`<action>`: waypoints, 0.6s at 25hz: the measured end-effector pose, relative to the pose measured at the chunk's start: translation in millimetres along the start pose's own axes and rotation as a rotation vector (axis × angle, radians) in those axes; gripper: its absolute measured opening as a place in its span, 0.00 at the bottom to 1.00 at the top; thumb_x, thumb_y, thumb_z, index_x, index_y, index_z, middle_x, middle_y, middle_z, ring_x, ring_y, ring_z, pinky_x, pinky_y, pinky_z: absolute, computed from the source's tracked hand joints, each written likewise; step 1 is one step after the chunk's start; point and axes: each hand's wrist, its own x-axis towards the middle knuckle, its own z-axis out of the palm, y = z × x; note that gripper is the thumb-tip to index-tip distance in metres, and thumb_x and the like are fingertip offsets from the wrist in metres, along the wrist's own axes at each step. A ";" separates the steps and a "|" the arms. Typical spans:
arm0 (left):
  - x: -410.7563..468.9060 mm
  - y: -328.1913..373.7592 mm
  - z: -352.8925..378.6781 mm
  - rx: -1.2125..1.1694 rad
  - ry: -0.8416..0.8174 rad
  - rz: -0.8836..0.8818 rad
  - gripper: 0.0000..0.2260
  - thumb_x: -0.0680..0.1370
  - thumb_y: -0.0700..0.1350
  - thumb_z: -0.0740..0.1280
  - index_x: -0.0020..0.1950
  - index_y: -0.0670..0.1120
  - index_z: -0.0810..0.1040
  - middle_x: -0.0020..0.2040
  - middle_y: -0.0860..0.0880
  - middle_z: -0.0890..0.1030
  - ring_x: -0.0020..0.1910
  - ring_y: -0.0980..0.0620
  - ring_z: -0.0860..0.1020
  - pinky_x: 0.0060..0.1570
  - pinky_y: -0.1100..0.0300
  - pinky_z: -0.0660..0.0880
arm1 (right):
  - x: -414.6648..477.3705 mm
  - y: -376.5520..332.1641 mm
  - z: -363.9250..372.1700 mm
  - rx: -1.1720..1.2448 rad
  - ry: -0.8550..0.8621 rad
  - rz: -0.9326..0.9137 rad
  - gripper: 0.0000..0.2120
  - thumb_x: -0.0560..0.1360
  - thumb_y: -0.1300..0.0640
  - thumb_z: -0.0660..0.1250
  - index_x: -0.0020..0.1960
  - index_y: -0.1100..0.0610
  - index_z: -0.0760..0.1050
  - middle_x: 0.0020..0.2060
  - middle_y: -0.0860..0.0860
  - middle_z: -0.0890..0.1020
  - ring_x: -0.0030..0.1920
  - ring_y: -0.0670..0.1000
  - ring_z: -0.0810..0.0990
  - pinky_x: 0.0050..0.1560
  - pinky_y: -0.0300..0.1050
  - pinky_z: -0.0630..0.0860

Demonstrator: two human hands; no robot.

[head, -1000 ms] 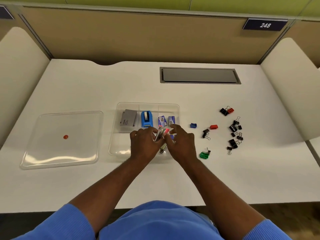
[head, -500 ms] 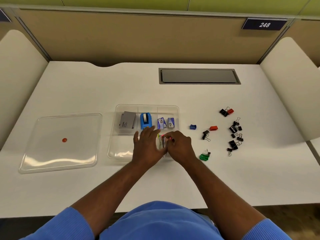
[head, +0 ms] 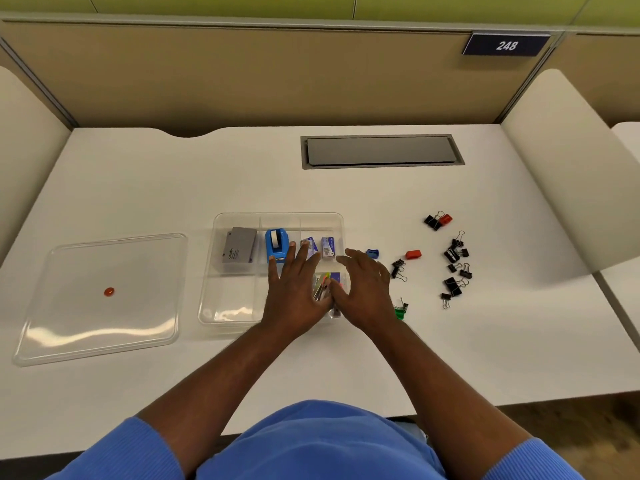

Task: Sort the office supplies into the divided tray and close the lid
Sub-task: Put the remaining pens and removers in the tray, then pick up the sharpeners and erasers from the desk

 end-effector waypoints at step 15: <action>59.3 69.3 38.9 0.011 -0.086 0.078 0.28 0.78 0.51 0.69 0.77 0.53 0.65 0.77 0.52 0.67 0.78 0.53 0.59 0.74 0.50 0.32 | -8.3 91.3 -66.0 -0.045 0.024 0.145 0.22 0.76 0.51 0.69 0.69 0.53 0.73 0.70 0.51 0.74 0.71 0.54 0.71 0.72 0.59 0.61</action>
